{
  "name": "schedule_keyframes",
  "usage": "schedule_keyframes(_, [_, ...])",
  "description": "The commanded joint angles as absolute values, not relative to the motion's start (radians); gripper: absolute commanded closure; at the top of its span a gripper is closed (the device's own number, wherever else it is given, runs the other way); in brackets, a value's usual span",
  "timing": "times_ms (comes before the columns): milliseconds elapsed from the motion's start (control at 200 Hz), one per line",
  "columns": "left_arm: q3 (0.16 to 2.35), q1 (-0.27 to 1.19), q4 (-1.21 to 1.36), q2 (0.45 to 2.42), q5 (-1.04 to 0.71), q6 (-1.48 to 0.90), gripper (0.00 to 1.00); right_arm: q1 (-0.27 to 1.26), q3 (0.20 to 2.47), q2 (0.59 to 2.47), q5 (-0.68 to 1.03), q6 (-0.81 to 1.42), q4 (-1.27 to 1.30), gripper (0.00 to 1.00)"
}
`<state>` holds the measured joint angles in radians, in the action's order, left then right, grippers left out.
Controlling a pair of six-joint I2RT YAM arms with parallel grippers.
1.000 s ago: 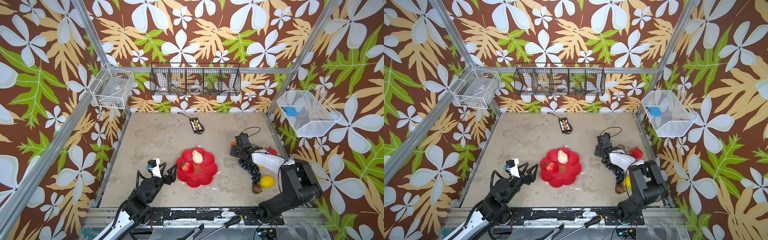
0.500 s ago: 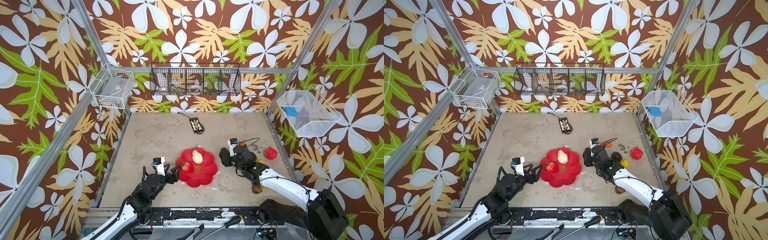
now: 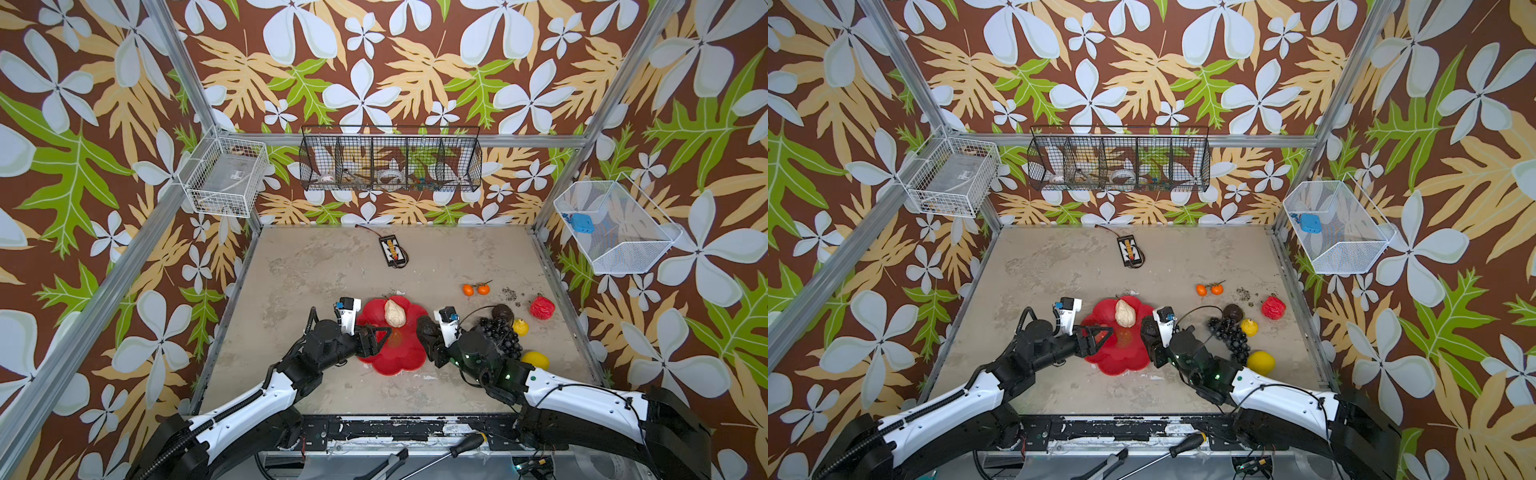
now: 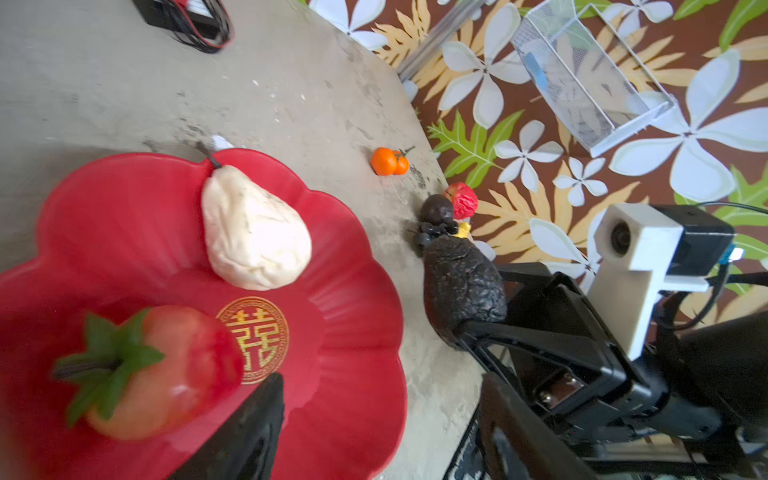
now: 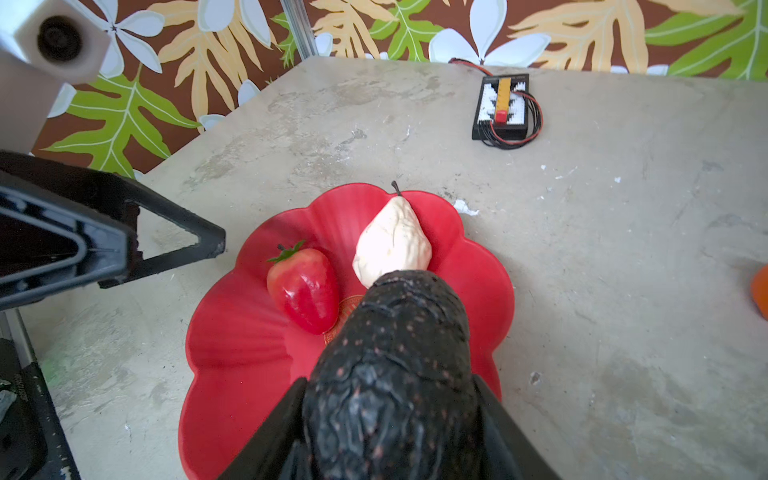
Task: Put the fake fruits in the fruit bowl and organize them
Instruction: 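Carry the avocado toward the bowl with the right gripper while the left reaches in, then grasp the avocado with the left gripper and open the right gripper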
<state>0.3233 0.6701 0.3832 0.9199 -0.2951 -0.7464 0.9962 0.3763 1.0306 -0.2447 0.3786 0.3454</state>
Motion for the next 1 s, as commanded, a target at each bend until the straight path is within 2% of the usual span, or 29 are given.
schedule_keyframes(0, [0.343, 0.678, 0.438, 0.929, -0.392, -0.784, 0.23, 1.054, 0.371, 1.059, -0.335, 0.32, 0.483, 0.44])
schedule_keyframes(300, [0.394, 0.715, 0.399, 0.985, -0.424, -0.783, 0.2, 1.197, 0.386, 1.172, -0.445, 0.219, 0.624, 0.44])
schedule_keyframes(631, [0.411, 0.721, 0.371, 1.026, -0.442, -0.792, 0.19, 1.274, 0.431, 1.249, -0.521, 0.163, 0.66, 0.43])
schedule_keyframes(736, [0.414, 0.726, 0.374, 1.029, -0.45, -0.795, 0.23, 1.287, 0.441, 1.265, -0.54, 0.152, 0.663, 0.43])
schedule_keyframes(906, [0.41, 0.727, 0.391, 1.025, -0.46, -0.797, 0.34, 1.289, 0.446, 1.279, -0.551, 0.152, 0.672, 0.43])
schedule_keyframes(996, [0.41, 0.727, 0.393, 1.023, -0.46, -0.796, 0.35, 1.289, 0.446, 1.282, -0.555, 0.152, 0.675, 0.43])
